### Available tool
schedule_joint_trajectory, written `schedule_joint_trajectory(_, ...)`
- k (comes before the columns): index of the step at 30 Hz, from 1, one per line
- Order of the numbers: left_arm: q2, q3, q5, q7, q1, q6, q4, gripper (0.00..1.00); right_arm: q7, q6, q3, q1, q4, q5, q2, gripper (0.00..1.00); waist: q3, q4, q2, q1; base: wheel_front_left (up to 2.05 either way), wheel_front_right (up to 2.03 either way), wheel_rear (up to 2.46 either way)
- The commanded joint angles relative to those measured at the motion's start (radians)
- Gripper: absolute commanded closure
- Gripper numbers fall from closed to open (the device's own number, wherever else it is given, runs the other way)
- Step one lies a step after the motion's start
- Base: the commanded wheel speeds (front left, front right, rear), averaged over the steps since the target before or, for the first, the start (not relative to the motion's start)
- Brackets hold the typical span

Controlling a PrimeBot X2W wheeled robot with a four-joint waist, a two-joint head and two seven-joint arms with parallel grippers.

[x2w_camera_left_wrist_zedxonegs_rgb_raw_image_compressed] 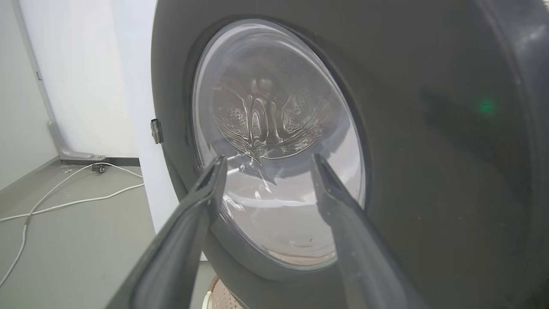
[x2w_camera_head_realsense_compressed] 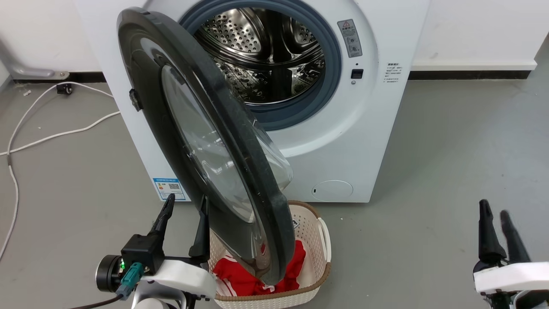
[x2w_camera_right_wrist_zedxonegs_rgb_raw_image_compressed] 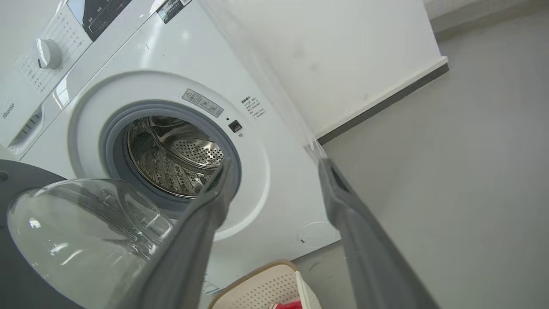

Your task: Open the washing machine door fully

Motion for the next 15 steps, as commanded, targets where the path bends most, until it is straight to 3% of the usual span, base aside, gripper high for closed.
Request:
schedule_joint_trajectory(1,0.000,0.001,-0.004,-0.003,0.013,0.004,0.000,0.00,-0.009,0.000,-0.042,0.001,-0.027,-0.119,0.022,0.00,0.000,-0.003,0.0000,0.0000,0.00,0.00,0.00)
schedule_joint_trajectory(7,0.001,0.000,-0.008,-0.003,0.016,0.006,0.000,0.00,-0.010,0.000,-0.149,0.036,-0.156,-0.485,0.103,0.00,0.000,-0.008,0.0000,0.0000,0.00,0.00,0.00)
schedule_joint_trajectory(15,0.000,0.006,0.002,-0.003,0.011,0.006,-0.001,0.00,0.037,0.000,-0.131,0.084,-0.305,-0.739,0.149,0.00,0.005,-0.008,0.0000,0.0000,0.00,0.00,0.00)
